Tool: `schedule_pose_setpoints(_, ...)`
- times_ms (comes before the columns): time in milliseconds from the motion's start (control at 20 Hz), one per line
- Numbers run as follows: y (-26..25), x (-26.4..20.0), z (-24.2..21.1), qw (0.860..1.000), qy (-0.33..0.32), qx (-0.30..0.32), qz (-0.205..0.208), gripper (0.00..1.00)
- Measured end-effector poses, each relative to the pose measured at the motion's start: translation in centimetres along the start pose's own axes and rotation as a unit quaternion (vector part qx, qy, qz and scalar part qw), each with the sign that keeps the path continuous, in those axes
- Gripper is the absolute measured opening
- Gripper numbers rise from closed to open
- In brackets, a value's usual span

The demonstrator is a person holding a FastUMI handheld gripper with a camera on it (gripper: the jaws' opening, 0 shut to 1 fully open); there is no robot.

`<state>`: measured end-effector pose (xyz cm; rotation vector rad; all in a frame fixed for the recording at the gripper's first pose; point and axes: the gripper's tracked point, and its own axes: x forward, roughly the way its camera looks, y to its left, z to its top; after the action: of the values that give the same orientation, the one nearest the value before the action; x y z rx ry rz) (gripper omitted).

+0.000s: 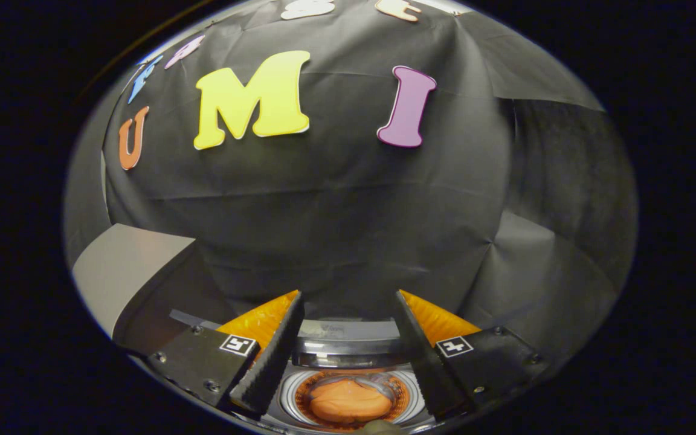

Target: Put the clothes into the washing machine and then close the washing machine lid.

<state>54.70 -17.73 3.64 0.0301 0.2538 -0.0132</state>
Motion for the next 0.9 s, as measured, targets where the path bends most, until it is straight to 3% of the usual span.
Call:
schedule_pose_setpoints(550, 0.1, -3.8, -4.5, 1.0, 0.002, -0.017, -0.012, 0.93)
schedule_pose_setpoints(900, 0.0, -5.1, -11.0, 0.998, 0.057, -0.022, -0.009, 0.94)
